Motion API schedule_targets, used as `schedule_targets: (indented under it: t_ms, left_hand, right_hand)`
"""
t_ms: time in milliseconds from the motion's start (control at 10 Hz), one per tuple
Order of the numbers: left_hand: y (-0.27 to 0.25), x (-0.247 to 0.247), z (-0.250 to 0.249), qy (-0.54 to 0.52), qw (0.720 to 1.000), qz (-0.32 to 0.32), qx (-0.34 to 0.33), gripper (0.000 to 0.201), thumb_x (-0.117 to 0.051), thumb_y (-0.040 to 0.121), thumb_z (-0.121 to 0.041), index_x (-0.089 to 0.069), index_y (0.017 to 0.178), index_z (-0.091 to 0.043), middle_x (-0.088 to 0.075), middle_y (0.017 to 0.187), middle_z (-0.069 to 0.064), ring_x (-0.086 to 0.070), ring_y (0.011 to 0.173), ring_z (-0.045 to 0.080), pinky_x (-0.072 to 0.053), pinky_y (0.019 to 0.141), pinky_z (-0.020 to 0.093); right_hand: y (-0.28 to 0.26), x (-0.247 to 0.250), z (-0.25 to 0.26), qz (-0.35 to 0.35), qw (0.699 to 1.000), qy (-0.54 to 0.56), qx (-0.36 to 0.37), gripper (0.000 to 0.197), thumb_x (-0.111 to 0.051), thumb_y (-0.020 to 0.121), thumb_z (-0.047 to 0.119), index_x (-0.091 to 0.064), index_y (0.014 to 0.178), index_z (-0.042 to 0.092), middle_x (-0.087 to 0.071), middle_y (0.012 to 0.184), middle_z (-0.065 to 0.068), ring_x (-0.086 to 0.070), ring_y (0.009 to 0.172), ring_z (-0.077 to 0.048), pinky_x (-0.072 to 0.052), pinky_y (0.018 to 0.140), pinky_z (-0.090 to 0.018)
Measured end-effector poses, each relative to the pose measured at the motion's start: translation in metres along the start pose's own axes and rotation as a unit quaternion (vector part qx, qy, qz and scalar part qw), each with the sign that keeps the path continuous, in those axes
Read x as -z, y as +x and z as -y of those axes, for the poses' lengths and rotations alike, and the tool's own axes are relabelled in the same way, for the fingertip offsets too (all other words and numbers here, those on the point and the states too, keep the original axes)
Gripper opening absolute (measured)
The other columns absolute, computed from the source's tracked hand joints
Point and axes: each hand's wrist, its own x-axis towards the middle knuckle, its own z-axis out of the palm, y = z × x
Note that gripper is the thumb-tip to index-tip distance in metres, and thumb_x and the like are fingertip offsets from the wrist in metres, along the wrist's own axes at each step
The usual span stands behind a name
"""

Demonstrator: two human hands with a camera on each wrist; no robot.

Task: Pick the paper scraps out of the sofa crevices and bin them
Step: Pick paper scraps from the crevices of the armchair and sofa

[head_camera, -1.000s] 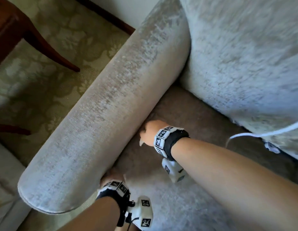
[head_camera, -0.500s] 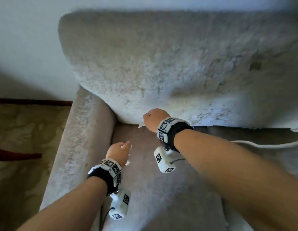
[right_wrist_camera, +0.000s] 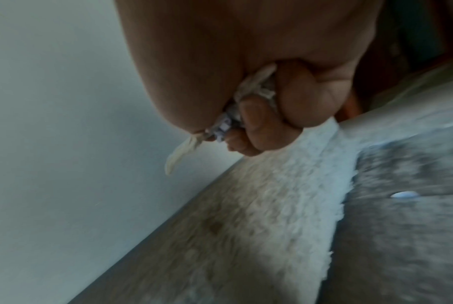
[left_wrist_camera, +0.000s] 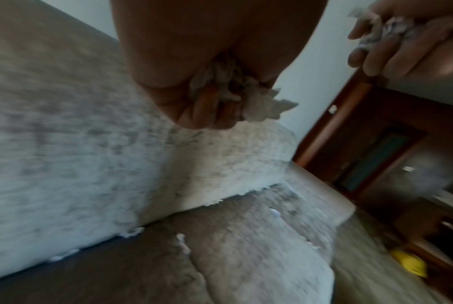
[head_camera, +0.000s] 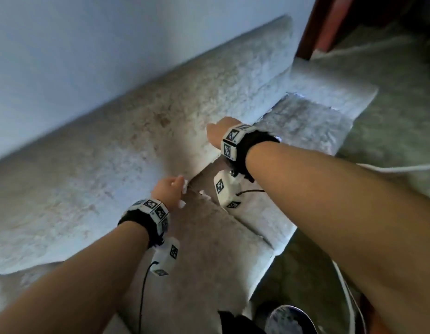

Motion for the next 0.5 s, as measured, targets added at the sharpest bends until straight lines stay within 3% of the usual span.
schedule_targets:
  t_ms: [100,200,300,400,500]
  left_hand:
    - [-0.012,-0.051,-0.052,0.01,0.997,0.063,-0.054,0.034,-0.042,0.098,-0.032,-0.056,0.073,-0.013,-0.066,0.086,0.017,-0.063,0.077,0.03,-0.043,0.068,0.029]
    - [-0.035,-0.112,-0.086,0.007,0.988,0.128,-0.087,0.034,-0.044,0.096,-0.029,-0.058,0.07,-0.012,-0.06,0.072,0.004,-0.063,0.047,0.01,-0.04,0.046,0.019]
    - [-0.062,-0.178,-0.1,0.038,0.969,0.205,-0.135,0.033,-0.045,0.091,-0.034,-0.064,0.073,-0.013,-0.063,0.066,0.009,-0.067,0.062,0.026,-0.038,0.051,0.024]
    - [-0.096,-0.242,-0.11,0.066,0.949,0.259,-0.165,0.037,-0.045,0.094,-0.035,-0.064,0.073,-0.011,-0.063,0.067,0.012,-0.06,0.066,0.031,-0.042,0.059,0.033]
    - [-0.143,-0.298,-0.115,0.099,0.929,0.31,-0.177,0.041,-0.044,0.095,-0.041,-0.062,0.076,-0.01,-0.065,0.07,0.012,-0.06,0.063,0.03,-0.044,0.059,0.026]
  right_hand:
    - [-0.037,0.016,-0.067,-0.043,0.993,0.047,-0.1,0.038,-0.038,0.102,0.018,-0.051,0.133,0.0,-0.049,0.139,-0.019,-0.048,0.127,-0.032,-0.035,0.084,-0.034]
    - [-0.077,0.022,-0.133,-0.055,0.974,0.101,-0.193,0.039,-0.04,0.102,0.021,-0.051,0.132,-0.001,-0.051,0.137,-0.019,-0.053,0.119,-0.03,-0.041,0.095,-0.036]
    - [-0.121,0.005,-0.208,-0.083,0.945,0.171,-0.265,0.037,-0.039,0.1,0.025,-0.057,0.121,0.0,-0.056,0.13,-0.021,-0.057,0.111,-0.033,-0.045,0.09,-0.036]
    - [-0.17,-0.002,-0.262,-0.044,0.936,0.153,-0.315,0.035,-0.03,0.099,0.028,-0.052,0.094,0.002,-0.06,0.118,-0.023,-0.055,0.083,-0.03,-0.043,0.077,-0.036]
    - [-0.232,-0.032,-0.318,-0.037,0.905,0.198,-0.373,0.031,-0.035,0.098,0.034,-0.051,0.092,0.008,-0.061,0.097,-0.013,-0.048,0.057,-0.019,-0.044,0.063,-0.03]
